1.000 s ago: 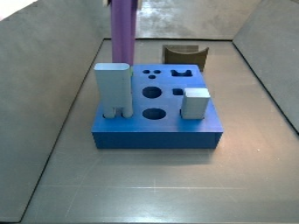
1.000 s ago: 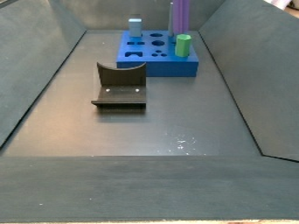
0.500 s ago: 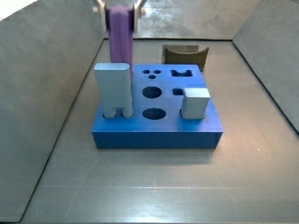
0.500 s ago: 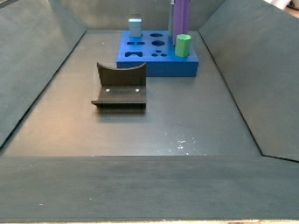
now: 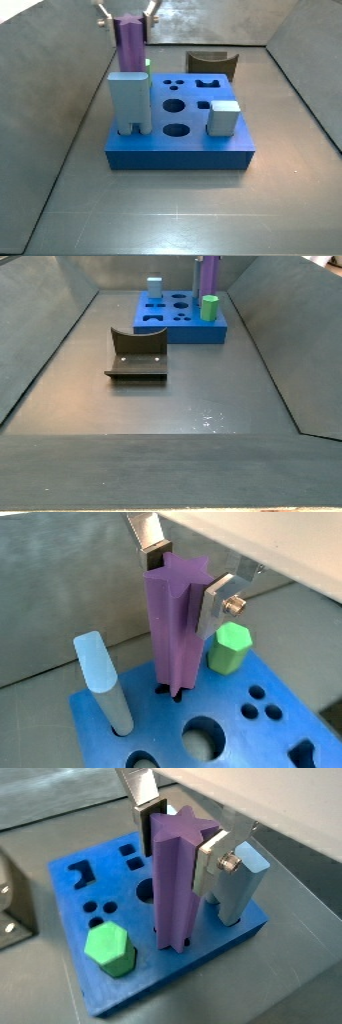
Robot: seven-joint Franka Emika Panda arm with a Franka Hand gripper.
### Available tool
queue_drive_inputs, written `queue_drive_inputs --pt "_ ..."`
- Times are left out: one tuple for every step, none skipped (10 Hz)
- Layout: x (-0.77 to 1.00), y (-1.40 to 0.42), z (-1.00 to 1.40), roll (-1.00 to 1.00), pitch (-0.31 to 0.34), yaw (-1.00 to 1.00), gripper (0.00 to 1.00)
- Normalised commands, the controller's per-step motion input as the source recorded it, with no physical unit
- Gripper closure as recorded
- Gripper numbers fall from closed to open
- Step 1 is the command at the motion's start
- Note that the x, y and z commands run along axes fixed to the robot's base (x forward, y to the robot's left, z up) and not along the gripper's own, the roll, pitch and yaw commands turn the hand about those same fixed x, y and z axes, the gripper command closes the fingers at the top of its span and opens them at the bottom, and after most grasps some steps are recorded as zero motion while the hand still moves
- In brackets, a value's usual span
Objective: Pick up the star object. Move up. Place the star object on the fixture. Regrasp the star object. Move to above the board. Insert the star object.
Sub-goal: Insert the star object.
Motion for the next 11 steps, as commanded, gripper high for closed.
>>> queue_drive_inputs --pt "-0.2 0.0 -0.27 -0.03 -0.174 0.65 1.0" --pt "-0.09 0.0 -0.33 -0.06 -0.174 0.58 1.0" --pt "0.0 0.0 -0.39 -0.09 -0.169 0.54 1.0" --pt "0.0 0.0 -0.4 -0.09 -0.161 0.63 1.0" --pt "0.0 0.0 -0.37 -0.11 -0.156 0.65 1.0" --pt "0.0 0.0 -0.37 -0.12 -0.13 0.66 1.0" --pt "0.0 0.0 -0.36 -0.13 -0.116 0.65 1.0" --pt "0.0 0.0 -0.32 -0.15 -0.121 0.56 1.0" --pt "0.0 0.0 -0.32 -0.21 -0.127 0.47 1.0" --pt "0.0 0.0 -0.31 -0.26 -0.136 0.43 1.0" --pt "0.0 0.0 -0.3 -0.27 -0.149 0.41 1.0"
